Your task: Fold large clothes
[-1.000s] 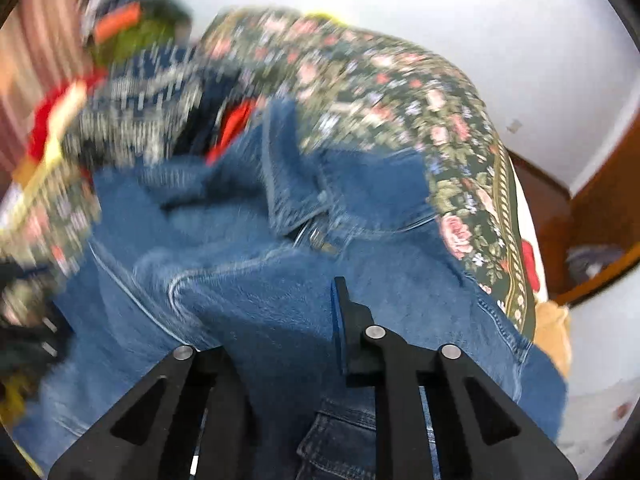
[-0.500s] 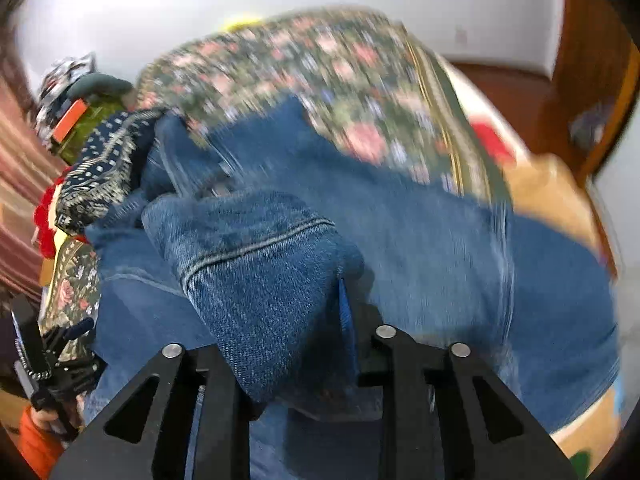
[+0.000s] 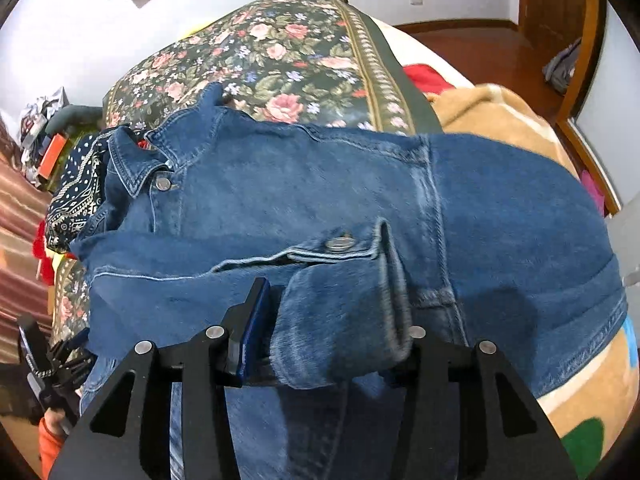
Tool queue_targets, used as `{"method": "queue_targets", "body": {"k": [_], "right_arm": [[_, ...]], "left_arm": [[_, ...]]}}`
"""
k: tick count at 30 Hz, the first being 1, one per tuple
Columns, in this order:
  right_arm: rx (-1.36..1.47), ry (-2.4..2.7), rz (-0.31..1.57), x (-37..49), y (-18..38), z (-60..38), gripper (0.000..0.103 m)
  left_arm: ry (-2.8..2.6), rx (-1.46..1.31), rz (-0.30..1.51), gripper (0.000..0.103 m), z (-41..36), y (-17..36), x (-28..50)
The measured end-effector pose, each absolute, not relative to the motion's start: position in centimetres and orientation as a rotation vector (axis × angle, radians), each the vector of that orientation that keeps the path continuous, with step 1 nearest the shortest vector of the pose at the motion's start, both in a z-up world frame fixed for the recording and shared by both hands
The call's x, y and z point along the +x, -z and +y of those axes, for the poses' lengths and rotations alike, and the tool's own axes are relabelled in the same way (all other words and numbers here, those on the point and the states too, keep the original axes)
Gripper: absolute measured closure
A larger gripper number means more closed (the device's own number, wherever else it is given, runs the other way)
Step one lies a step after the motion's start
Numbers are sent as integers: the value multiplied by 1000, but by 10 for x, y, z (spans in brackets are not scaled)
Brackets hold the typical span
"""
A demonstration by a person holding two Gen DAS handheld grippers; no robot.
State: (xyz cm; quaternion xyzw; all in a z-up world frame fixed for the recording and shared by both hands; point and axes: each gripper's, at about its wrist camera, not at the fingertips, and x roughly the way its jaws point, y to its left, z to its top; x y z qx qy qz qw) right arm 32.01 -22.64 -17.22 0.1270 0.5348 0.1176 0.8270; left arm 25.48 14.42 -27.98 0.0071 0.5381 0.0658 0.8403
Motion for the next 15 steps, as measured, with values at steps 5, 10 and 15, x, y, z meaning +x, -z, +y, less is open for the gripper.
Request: {"method": "queue_targets", "body": {"k": [5,10,15], "right_arm": [[290,-256,1124,310,169,-240,60],[226,-225,1080,303,157,-241,60],[253,-199,1101,300,160,-253,59]], "left_arm": [[-213,35,1093,34,154,260,248],[-226,-48,1065,34,173,237,239],[-202,-21,1103,34,160,233,227]]}}
